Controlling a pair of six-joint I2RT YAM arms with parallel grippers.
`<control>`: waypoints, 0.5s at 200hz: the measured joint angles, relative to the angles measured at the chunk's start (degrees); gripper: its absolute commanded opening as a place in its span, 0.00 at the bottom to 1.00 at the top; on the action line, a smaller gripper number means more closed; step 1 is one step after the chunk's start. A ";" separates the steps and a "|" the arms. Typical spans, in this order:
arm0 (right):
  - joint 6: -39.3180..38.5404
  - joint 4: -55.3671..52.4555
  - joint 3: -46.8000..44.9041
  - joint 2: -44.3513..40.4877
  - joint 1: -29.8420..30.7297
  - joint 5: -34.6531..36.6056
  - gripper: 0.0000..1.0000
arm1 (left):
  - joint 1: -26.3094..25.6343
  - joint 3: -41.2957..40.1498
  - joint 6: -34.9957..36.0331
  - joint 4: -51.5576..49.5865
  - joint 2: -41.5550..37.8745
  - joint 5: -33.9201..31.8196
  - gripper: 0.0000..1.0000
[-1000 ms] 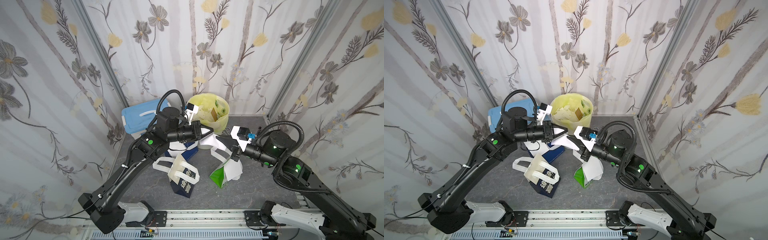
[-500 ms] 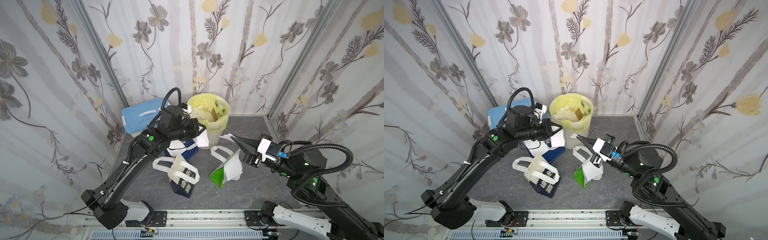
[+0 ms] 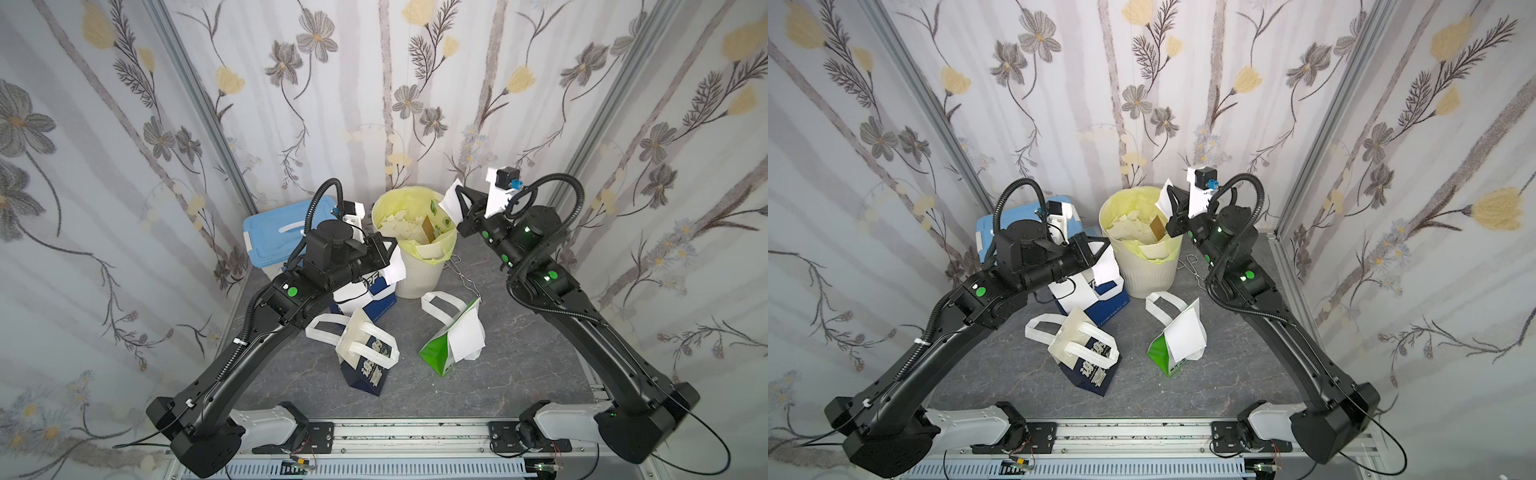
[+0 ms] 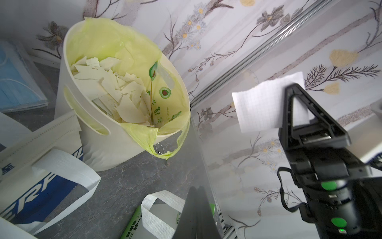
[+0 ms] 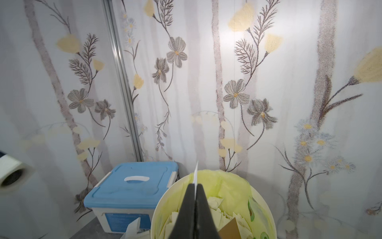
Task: Shred takeout receipts and throw away
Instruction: Place the takeout receipt in the trash bin.
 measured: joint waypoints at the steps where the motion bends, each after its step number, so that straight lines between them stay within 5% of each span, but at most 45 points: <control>1: 0.22 -0.15 0.68 0.72 -0.07 0.00 0.00 | 0.00 -0.02 -0.02 0.20 -0.04 -0.09 0.00; 22: 2.43 -2.43 11.02 11.39 -1.01 0.09 0.06 | 0.00 -0.20 -0.02 2.08 -0.26 -1.25 0.00; 48: 3.10 -10.23 23.78 22.40 -1.36 -0.20 0.30 | 0.17 -0.52 -0.07 3.13 -0.48 -2.43 0.00; 73: 3.08 -16.28 29.70 27.10 -1.40 -0.37 0.47 | 0.28 -1.25 -0.35 3.93 -0.61 -2.97 0.00; 100: 2.97 -20.94 31.67 28.00 -1.99 -1.18 0.52 | 0.70 -2.03 -0.96 4.24 -0.57 -3.34 0.00</control>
